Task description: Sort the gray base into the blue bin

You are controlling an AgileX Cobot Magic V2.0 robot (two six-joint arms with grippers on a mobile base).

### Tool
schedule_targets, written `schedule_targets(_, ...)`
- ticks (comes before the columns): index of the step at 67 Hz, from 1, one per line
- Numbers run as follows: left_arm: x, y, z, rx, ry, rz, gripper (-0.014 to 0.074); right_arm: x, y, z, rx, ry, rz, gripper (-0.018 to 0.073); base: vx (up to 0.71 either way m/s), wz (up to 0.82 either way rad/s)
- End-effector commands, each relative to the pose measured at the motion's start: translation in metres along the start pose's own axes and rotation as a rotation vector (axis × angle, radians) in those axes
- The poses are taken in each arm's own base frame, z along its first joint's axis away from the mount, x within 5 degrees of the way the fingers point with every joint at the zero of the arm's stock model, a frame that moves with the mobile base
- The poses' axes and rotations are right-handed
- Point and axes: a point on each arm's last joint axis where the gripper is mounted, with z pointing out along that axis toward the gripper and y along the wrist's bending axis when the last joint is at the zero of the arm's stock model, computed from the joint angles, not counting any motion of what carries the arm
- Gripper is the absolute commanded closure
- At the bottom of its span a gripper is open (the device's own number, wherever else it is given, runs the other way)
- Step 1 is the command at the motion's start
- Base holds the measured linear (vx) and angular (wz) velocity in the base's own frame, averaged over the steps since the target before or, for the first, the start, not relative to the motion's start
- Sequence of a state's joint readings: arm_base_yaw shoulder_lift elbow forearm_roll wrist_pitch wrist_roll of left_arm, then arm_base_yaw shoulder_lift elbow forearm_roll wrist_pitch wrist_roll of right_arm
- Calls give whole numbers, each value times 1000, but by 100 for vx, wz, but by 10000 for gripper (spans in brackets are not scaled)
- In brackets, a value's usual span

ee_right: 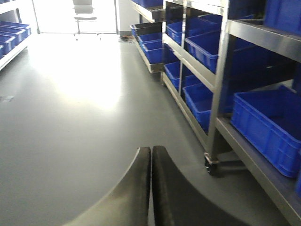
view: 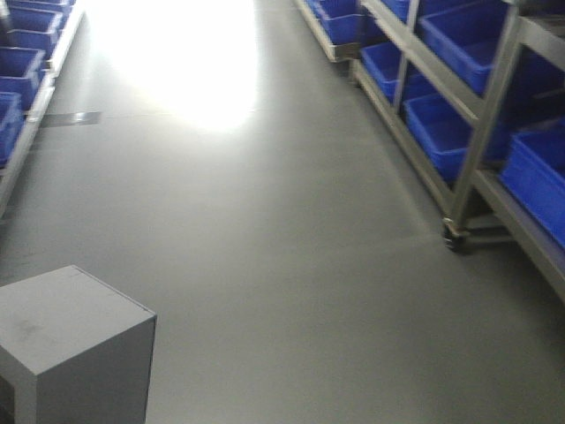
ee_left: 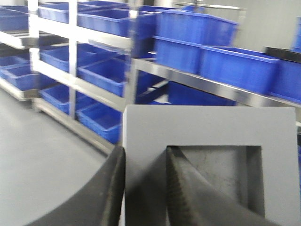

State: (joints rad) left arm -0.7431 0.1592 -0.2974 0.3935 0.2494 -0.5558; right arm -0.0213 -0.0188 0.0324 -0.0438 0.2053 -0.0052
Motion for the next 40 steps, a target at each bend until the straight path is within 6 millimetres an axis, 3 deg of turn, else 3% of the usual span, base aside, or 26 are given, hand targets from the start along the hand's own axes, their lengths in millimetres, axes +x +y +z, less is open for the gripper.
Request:
schedule_targets(1,-17,-7,-1,60,-100,-6,603,-6,0,0,7,-81,-15,564,21,66)
schedule_targets(21,-17,-7,-1,60,-100,-6,603,-6,0,0,7,-81,-15,564,22,47)
schedule_targets(40,-17,-7,-1,60,-100,-6,603,-6,0,0,7,-81,-15,564,27,17)
